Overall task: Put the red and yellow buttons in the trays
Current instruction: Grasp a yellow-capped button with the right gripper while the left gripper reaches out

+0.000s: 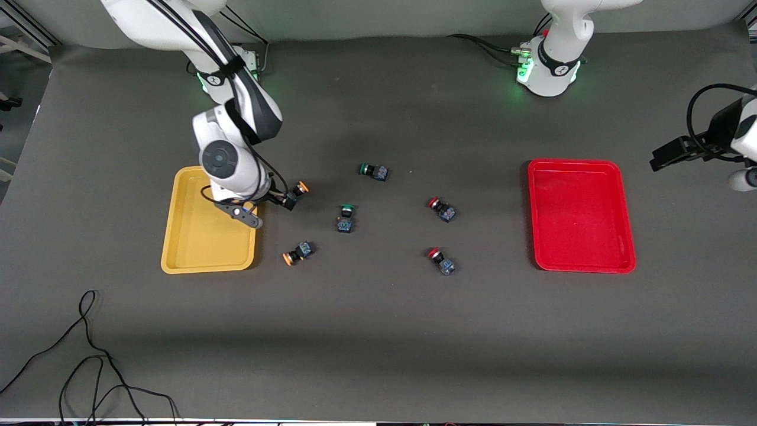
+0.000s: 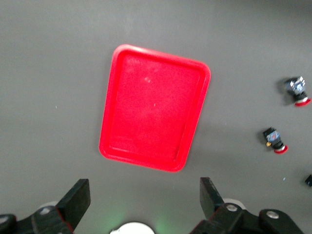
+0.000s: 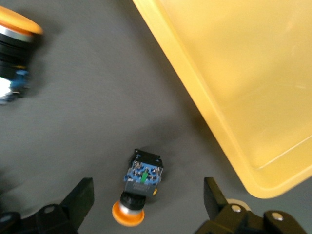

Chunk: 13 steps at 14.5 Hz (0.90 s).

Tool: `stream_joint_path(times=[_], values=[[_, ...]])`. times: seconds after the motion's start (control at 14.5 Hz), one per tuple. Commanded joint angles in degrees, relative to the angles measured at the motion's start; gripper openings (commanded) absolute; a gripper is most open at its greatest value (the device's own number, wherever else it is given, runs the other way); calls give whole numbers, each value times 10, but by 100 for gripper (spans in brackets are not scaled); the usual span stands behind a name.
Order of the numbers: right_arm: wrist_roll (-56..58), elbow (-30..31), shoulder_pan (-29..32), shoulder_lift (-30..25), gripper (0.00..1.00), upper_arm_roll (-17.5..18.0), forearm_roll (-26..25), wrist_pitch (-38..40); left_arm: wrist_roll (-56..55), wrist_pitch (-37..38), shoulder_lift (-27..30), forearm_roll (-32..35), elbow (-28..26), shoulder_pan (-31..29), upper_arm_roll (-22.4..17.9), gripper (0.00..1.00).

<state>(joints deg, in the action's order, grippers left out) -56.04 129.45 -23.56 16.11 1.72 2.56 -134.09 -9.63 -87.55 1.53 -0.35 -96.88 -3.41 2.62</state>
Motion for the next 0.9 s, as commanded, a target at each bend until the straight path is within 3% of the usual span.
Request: stream_joint_path(times=[0.0, 0.21, 0.28, 0.35, 0.42, 0.48, 0.55, 0.69, 0.83], values=[[-49, 10, -28, 25, 100, -6, 5, -44, 10, 47, -13, 2, 15, 11, 3, 100], [-78, 11, -33, 52, 99, -6, 5, -68, 30, 53, -44, -25, 17, 29, 20, 100], [-77, 11, -33, 52, 90, -6, 5, -67, 20, 46, -50, -51, 14, 34, 26, 100], [-76, 12, -33, 52, 64, -6, 5, -66, 8, 42, -58, -60, 13, 47, 32, 100], [-75, 12, -33, 52, 27, -6, 5, -63, -13, 33, -70, -61, 13, 71, 33, 100], [-71, 11, -33, 48, 8, -6, 5, -60, -33, 15, -78, -61, 7, 96, 33, 100], [-69, 8, -32, 43, 0, -7, 5, -52, -54, -7, -92, -62, 3, 123, 33, 100], [-61, -9, -25, 20, 0, -15, 6, -8, -99, -58, -136, -62, 2, 178, 33, 100], [-30, -64, 10, -25, 0, -15, 8, 132, -162, -122, -184, -70, -1, 211, 35, 100]])
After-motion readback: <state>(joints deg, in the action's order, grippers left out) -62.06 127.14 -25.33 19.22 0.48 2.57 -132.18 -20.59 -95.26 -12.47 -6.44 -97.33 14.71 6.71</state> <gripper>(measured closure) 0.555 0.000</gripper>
